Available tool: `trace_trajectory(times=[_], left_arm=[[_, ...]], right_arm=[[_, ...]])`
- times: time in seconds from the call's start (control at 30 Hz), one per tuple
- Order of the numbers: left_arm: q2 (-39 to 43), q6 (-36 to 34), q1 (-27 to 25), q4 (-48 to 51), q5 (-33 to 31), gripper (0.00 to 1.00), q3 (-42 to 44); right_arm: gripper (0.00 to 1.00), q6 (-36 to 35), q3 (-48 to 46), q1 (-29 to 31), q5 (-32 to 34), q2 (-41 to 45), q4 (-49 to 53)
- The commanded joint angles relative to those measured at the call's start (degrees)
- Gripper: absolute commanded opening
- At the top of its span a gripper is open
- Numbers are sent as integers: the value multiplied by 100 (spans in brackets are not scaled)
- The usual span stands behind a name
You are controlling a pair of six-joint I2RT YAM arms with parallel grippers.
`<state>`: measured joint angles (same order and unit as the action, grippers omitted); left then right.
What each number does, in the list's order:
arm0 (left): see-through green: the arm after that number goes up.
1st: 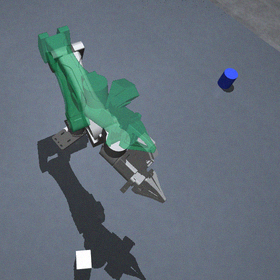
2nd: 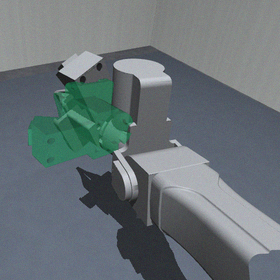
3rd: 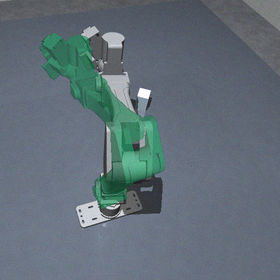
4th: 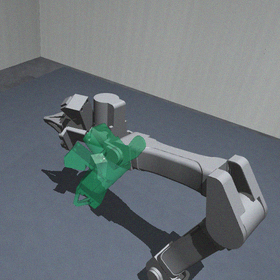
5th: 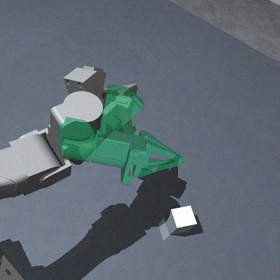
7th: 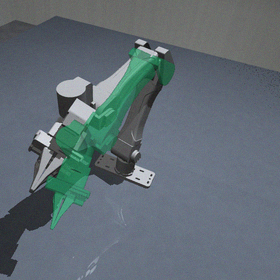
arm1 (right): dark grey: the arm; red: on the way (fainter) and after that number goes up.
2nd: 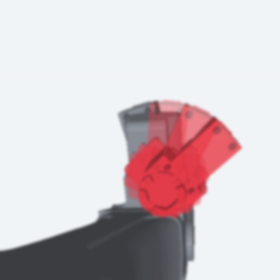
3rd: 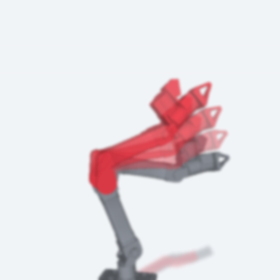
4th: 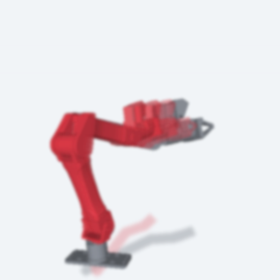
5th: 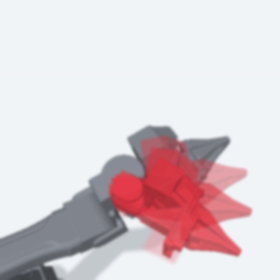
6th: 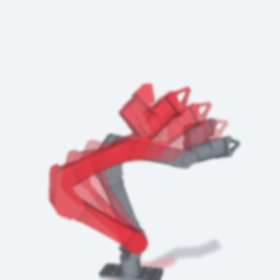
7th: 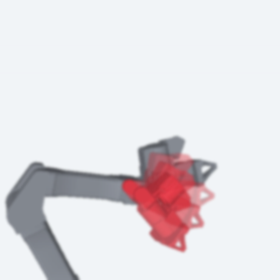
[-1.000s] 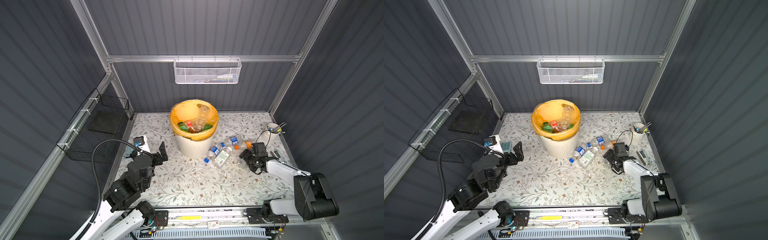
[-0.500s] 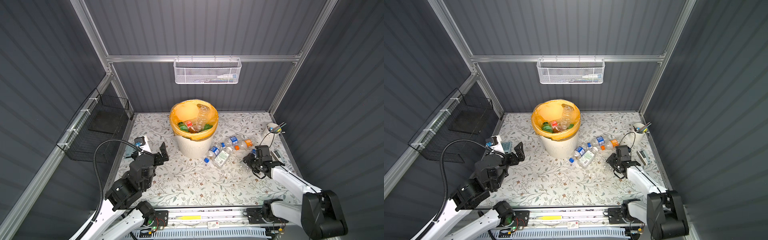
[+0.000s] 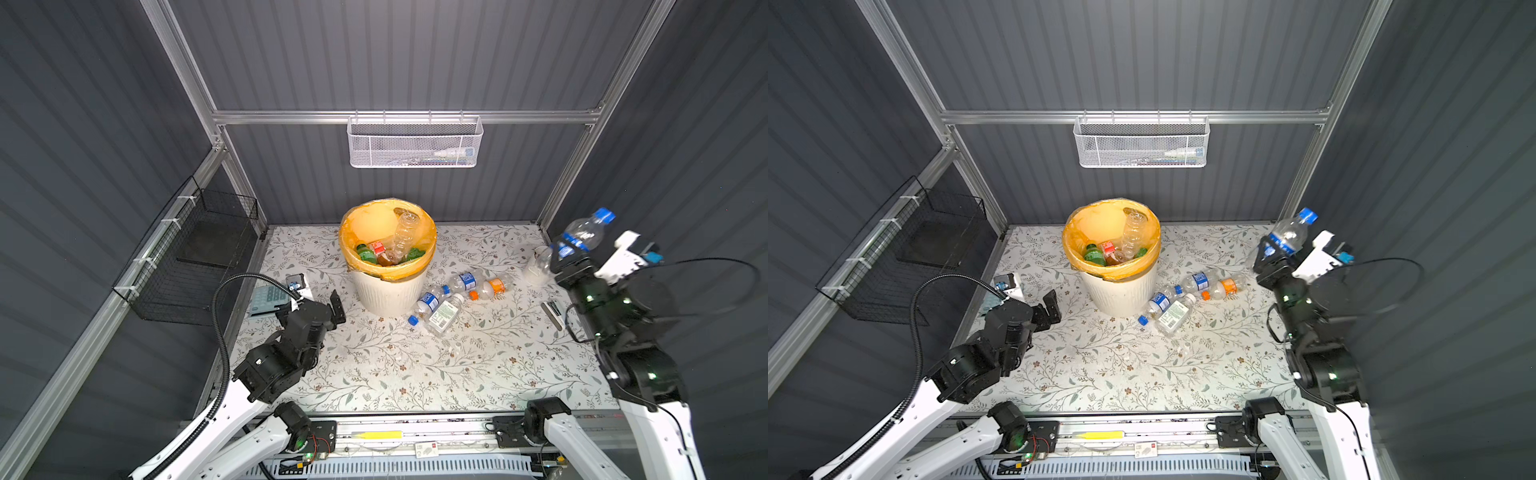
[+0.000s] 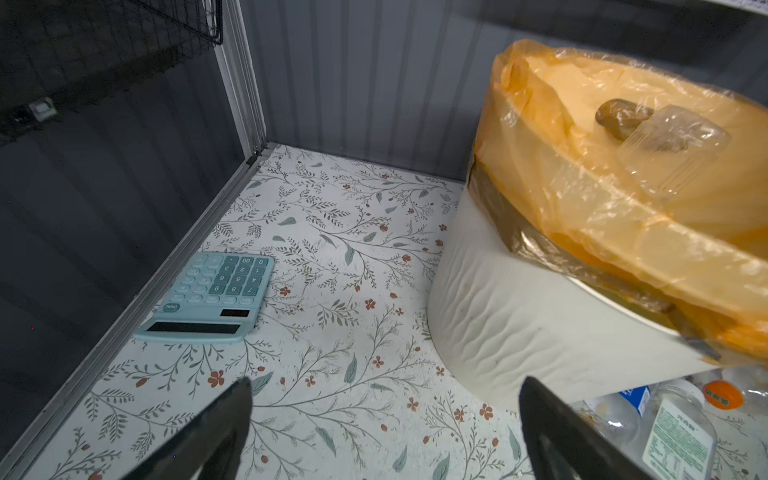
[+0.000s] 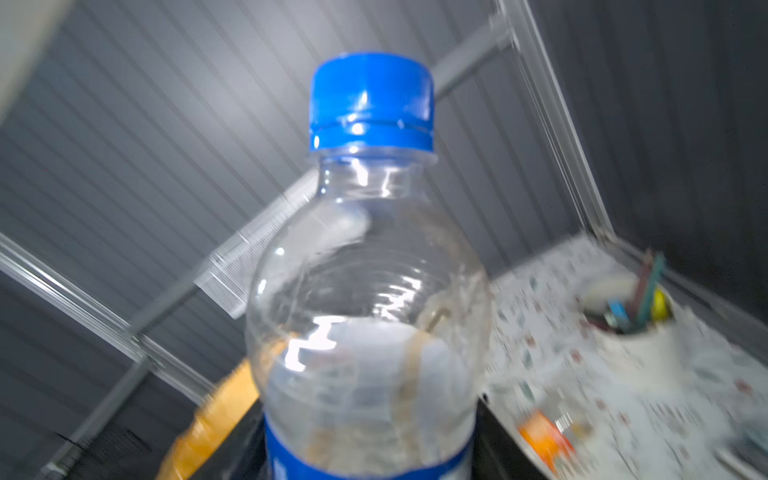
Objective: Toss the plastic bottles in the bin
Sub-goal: 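Grasp the blue-capped Pepsi bottle with the right gripper and lift it, then carry the Pepsi bottle over the bin and open the right gripper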
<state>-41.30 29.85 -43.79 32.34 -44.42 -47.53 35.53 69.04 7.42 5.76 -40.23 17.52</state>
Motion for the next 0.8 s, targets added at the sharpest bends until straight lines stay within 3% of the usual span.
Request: trace_trajectory(times=[0.0,0.1,0.2,0.27,0.33,0.37,0.43,0.47,0.53,0.67,0.77], left_arm=[[8,224,2,67,120,100,107],[8,314,3,16,278,100,181],[9,404,2,10,387,100,214],[-1,456,3,10,425,100,233],[-15,487,2,8,460,100,254],[-34,497,2,3,469,100,262],[-69,505,2,31,507,100,233],[-80,496,2,69,522,100,210],[-69,476,2,130,531,100,148],[-17,317,2,133,572,100,117],[-65,178,2,52,722,100,65]], right_arm=[[58,33,429,3,-415,-654,-437],[58,388,731,381,-899,-1389,-1267],[60,-196,1431,1570,-660,-2579,-1422],[62,-398,2201,2183,-1191,-3622,-1169],[68,-718,3138,2675,-1782,-4660,-477],[81,-1137,3813,2941,-1940,-5231,219],[99,-1558,5194,3224,-1354,-6119,1969],[99,-1558,5598,3233,-956,-6328,2535],[99,-1543,5373,3174,-379,-6106,2523],[99,-1275,3710,2959,328,-4733,1125],[99,-1231,2882,2855,802,-3975,759]])
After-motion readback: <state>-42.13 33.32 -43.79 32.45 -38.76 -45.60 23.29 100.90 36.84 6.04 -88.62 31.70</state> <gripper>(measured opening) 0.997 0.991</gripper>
